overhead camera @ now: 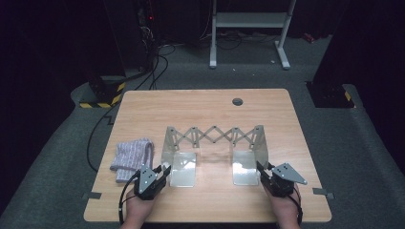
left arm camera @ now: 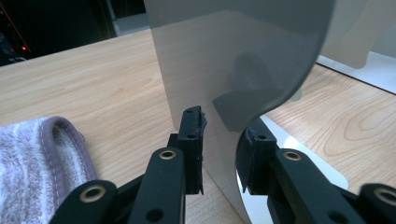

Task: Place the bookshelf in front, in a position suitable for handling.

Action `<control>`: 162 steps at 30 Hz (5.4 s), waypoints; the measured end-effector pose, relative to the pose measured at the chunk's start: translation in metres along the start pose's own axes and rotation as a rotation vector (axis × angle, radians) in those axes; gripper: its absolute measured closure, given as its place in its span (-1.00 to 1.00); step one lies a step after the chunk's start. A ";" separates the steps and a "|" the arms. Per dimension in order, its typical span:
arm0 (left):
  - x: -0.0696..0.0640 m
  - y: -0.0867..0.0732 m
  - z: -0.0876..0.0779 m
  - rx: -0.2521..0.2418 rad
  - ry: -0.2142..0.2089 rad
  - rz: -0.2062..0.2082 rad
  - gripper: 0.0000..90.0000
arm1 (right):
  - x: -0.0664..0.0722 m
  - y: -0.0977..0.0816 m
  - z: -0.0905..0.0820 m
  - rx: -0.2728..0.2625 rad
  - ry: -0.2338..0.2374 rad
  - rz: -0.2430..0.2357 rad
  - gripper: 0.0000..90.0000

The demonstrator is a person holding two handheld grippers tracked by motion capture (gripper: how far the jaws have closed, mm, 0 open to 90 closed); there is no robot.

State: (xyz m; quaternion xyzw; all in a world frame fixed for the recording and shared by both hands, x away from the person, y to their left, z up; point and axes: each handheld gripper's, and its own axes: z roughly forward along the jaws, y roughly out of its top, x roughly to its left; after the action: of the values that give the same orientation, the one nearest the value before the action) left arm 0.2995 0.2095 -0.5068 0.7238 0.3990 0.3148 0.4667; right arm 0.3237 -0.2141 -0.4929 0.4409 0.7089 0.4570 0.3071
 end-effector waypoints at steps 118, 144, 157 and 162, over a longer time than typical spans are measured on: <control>0.055 -0.018 -0.007 0.180 -0.028 -0.283 0.39 | -0.007 -0.007 -0.004 0.040 0.033 0.020 0.24; 0.033 -0.009 -0.035 0.035 -0.085 -0.335 0.36 | 0.001 -0.017 -0.007 0.084 -0.001 -0.003 0.03; 0.021 0.025 -0.078 -0.113 -0.108 -0.285 0.34 | -0.002 -0.018 -0.006 0.085 -0.009 0.002 0.04; 0.015 0.030 -0.083 -0.124 -0.105 -0.259 0.34 | -0.003 -0.018 -0.006 0.083 -0.010 0.002 0.04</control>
State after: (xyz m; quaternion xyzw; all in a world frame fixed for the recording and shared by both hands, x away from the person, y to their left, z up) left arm 0.2460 0.2505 -0.4475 0.6514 0.4439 0.2375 0.5676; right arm 0.3138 -0.2230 -0.5066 0.4562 0.7253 0.4252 0.2915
